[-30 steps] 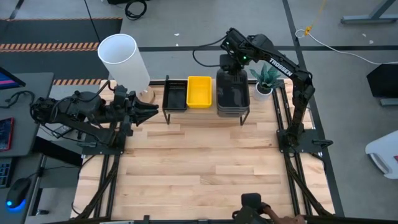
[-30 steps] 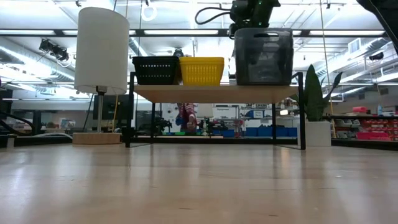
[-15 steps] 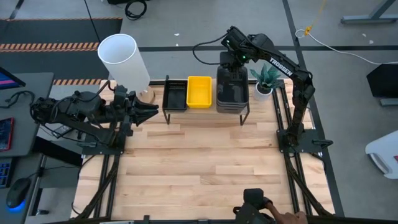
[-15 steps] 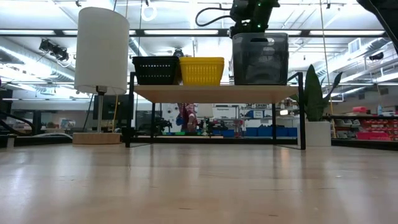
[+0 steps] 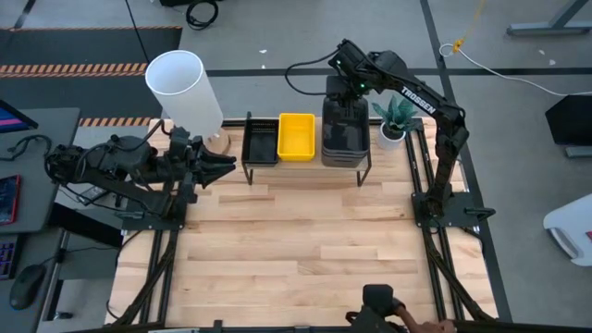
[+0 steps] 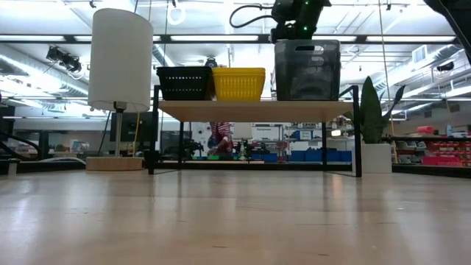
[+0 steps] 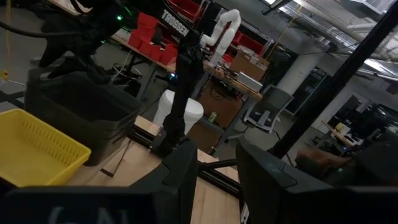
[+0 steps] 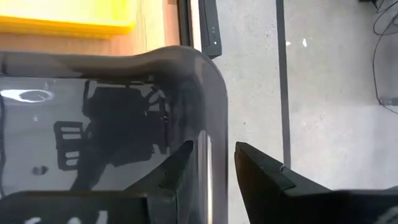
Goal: Stack baskets on shelf by color
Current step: Put the stacked gray bin on the shelf, then return to Home Position
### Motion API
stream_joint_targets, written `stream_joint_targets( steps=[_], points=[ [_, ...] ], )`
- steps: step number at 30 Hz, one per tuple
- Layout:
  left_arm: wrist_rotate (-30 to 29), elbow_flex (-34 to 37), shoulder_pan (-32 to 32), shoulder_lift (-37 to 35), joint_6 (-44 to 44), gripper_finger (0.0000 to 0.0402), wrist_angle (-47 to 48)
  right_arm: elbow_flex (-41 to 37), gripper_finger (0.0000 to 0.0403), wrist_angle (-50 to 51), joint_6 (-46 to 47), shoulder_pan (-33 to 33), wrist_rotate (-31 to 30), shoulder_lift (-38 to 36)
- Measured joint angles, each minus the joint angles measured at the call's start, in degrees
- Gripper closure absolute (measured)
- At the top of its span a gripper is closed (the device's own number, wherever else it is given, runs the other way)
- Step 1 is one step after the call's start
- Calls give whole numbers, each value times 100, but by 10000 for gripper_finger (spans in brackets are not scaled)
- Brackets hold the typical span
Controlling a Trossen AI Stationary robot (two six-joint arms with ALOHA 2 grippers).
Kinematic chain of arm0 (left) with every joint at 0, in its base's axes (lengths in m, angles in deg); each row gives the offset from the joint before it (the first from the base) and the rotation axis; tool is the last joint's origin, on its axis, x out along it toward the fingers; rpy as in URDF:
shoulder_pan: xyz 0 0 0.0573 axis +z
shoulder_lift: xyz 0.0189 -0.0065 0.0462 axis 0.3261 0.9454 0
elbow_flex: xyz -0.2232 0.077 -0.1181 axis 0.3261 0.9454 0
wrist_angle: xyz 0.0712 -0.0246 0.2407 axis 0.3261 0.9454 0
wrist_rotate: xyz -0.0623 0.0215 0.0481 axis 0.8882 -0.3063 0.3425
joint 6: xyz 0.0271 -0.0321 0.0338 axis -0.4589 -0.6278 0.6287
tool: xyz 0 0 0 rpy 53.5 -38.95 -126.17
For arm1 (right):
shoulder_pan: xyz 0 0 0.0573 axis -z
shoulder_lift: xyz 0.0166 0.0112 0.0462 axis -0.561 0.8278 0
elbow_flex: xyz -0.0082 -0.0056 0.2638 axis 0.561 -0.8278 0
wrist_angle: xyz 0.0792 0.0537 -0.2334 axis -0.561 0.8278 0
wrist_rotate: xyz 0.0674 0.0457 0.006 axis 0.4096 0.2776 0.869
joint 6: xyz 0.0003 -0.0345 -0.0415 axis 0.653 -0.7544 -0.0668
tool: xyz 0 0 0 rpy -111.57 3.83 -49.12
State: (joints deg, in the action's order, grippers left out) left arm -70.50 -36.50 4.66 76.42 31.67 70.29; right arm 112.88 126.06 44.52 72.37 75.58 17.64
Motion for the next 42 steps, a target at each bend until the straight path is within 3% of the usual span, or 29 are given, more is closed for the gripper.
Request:
stream_joint_targets(
  steps=[6,12,19,24,31,42],
  points=[
    [458,0,-1,-1,705,285,-96,0,280,12,105,-155,-172,-211],
    [41,-2,1,79,1376,285,37,0,280,-160,761,-280,31,-683],
    [24,54,-2,121,1821,285,-4,0,281,-204,1827,-607,544,-1268],
    [22,683,11,-133,1807,285,-444,0,282,-565,2713,-931,1004,-1557],
    [16,1793,255,-838,1627,285,-1673,0,282,-1242,3275,-1740,1085,-1664],
    [-59,2646,650,-1869,1284,285,-1710,-379,282,-2028,3706,-2796,1009,-1666]
  ],
)
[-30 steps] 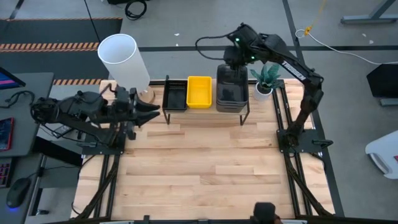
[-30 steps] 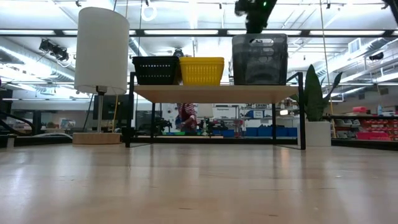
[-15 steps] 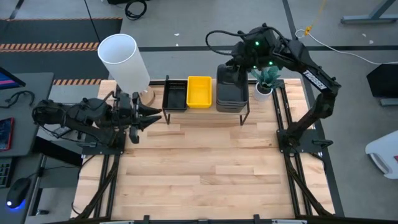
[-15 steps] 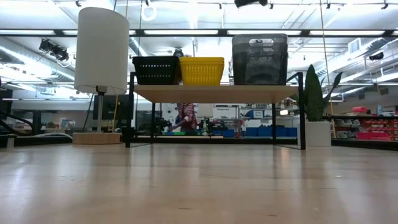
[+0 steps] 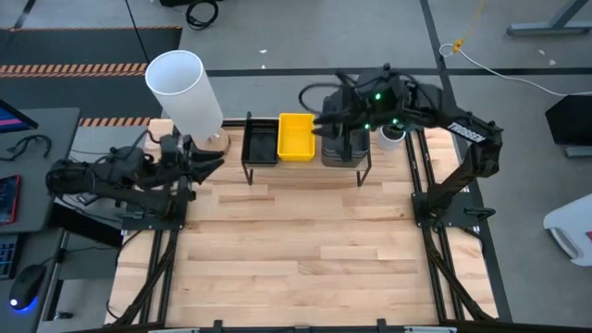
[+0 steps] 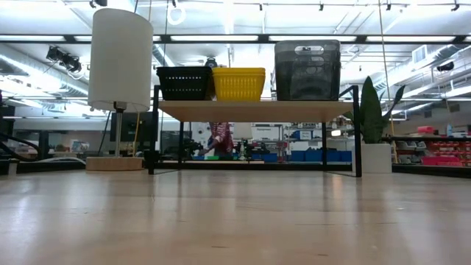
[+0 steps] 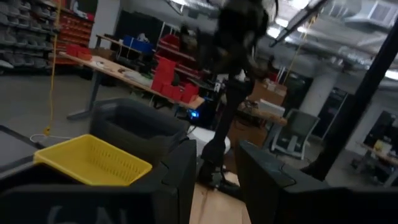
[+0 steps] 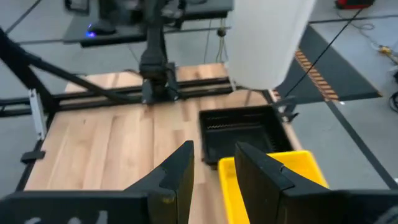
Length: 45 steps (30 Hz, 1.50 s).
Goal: Stack baskets on shelf by color
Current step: Return to Home Position
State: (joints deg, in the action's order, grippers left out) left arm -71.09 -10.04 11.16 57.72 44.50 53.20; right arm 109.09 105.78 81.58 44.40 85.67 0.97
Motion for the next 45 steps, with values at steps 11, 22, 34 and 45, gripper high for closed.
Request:
stream_joint_targets(
  steps=[11,22,34,45],
  points=[
    [-242,820,37,-1123,-393,285,-95,-1386,282,-1331,409,-742,-109,-227],
    [-400,2060,37,-1926,-865,285,-1014,-3713,282,-3280,1271,-991,-61,-1367],
    [-622,3222,37,-2872,-1457,285,-1557,-5907,295,-4588,2210,-1018,-156,-2916],
    [-783,3540,37,-3089,-1833,285,-1380,-7479,333,-5414,2941,-1016,-343,-4095]
  ],
)
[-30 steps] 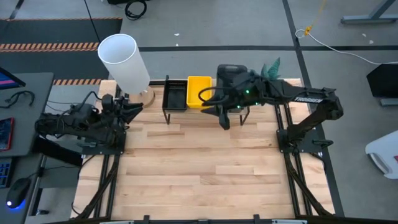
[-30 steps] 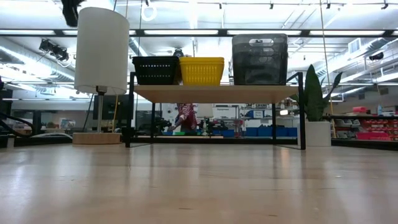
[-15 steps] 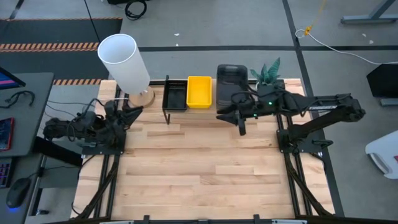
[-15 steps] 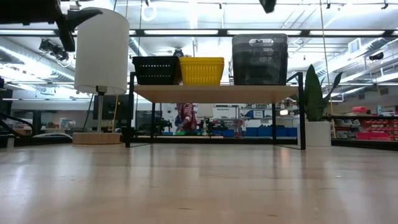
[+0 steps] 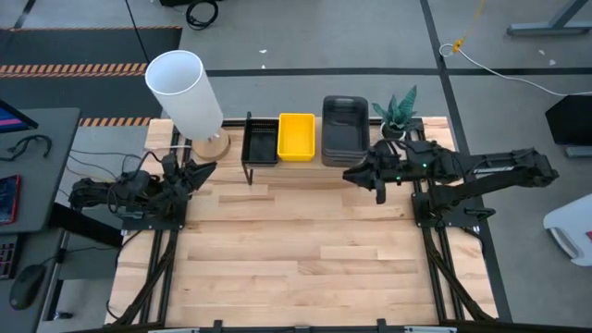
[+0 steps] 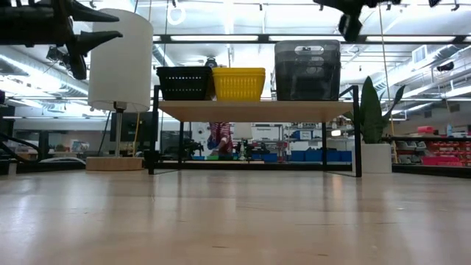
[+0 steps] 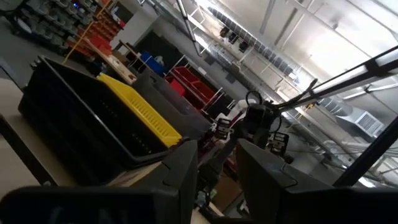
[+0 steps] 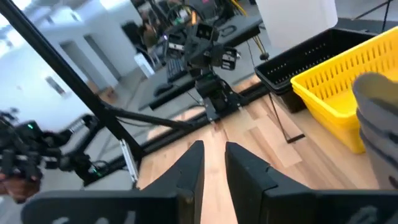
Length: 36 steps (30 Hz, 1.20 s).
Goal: Stack baskets on shelf by color
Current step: Return to Home Position
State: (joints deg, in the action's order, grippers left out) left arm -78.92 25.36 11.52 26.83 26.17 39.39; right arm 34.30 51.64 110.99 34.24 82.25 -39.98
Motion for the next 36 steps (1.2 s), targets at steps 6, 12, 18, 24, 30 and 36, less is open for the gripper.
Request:
stream_joint_targets(
  steps=[6,12,18,24,30,36],
  points=[
    [1,0,0,0,-66,285,-1,-951,357,-913,482,-1,0,-445],
    [-9,0,0,1,-108,285,5,-1839,382,-1844,942,-2,-44,-1018],
    [-102,-2,0,4,-130,285,99,-2420,399,-2106,1321,-3,-61,-1689],
    [-103,-2,-6,4,-350,285,357,-2527,399,-1624,1171,-154,-555,-2313],
    [-102,-2,-7,4,-364,285,383,-2527,400,-787,1118,-393,-907,-3031],
    [-107,-2,-7,4,-381,285,493,-2535,400,-180,978,-585,-1428,-3705]
  ],
)
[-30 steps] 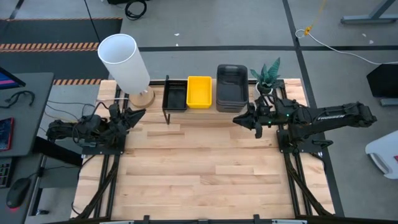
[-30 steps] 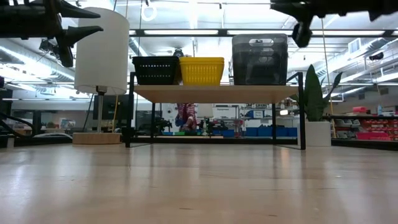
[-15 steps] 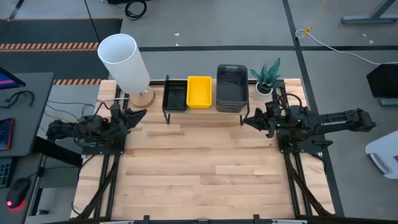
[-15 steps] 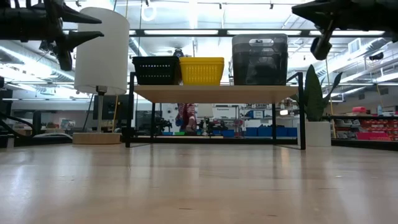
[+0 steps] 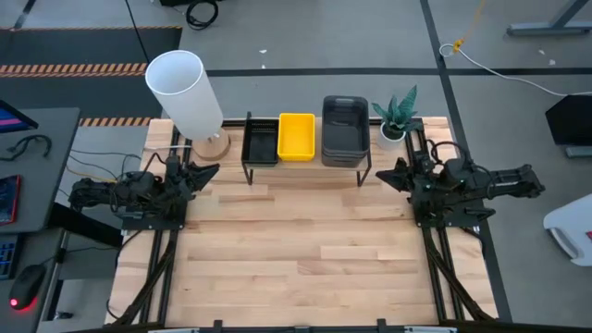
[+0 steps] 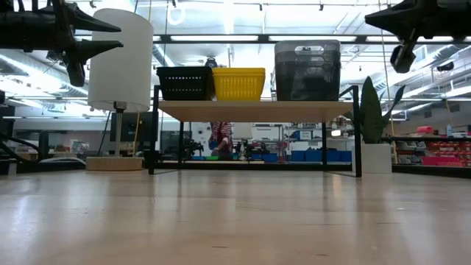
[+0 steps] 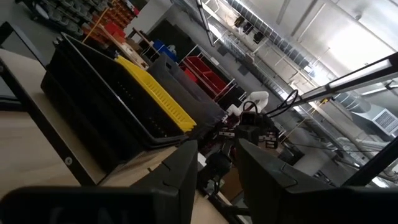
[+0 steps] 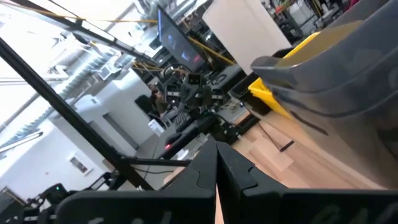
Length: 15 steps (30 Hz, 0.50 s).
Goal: Stack baskets on shelf by color
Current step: Return to Home Position
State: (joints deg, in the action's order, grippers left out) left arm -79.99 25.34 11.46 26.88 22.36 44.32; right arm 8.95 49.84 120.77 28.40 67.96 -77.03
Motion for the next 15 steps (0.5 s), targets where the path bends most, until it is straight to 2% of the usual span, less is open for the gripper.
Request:
stream_joint_targets(
  steps=[6,12,15],
  points=[
    [-15,0,0,0,17,285,4,-446,400,-22,188,-23,-24,-501],
    [27,0,-7,0,-82,285,6,-949,400,-539,309,-23,-51,-1030],
    [59,0,-6,2,-138,285,10,-1078,400,-616,324,-23,-69,-1050]
  ],
)
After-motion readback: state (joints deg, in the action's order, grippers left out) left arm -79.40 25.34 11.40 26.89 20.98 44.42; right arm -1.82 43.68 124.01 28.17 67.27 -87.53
